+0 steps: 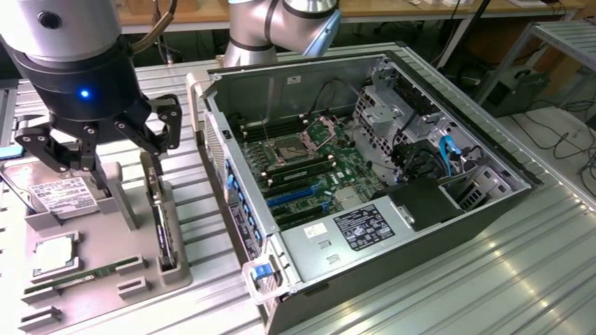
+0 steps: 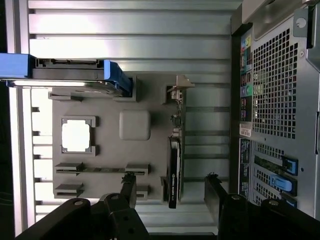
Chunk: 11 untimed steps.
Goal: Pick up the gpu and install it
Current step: 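Pick up the gpu and move the gpu toward the slot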
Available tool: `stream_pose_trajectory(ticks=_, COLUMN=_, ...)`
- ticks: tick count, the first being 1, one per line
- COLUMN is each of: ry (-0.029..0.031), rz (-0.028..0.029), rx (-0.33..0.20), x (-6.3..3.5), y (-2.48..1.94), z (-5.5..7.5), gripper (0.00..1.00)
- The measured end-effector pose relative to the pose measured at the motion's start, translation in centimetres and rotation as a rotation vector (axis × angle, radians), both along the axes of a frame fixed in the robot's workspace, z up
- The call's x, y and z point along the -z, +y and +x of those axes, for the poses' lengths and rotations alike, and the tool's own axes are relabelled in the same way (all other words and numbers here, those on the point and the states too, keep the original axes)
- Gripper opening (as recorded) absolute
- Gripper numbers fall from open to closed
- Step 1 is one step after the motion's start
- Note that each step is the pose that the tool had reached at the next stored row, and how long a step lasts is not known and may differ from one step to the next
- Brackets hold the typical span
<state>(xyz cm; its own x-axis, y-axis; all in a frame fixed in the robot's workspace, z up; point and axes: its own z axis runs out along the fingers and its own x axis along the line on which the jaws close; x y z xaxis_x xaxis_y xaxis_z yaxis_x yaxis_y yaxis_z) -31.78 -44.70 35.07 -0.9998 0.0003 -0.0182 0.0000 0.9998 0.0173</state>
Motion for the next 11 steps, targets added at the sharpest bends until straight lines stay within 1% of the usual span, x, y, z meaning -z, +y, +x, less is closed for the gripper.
stream_pose_trajectory(ticks=3, ry=0.0001, rz=-0.0026, rx=0.0, x=0.42, y=0.0, z=0.0, gripper=0.66)
stream_pose_trajectory(ticks=6, ry=0.0001, rz=-0.0034, rx=0.003, x=0.76, y=0.01, z=0.1, gripper=0.66)
stream_pose_trajectory(ticks=8, ry=0.0, rz=-0.0043, rx=0.016, x=1.01, y=0.04, z=0.3, gripper=0.66)
stream_pose_trajectory(ticks=11, ry=0.0, rz=-0.0055, rx=0.017, x=1.3, y=0.04, z=0.4, gripper=0.66)
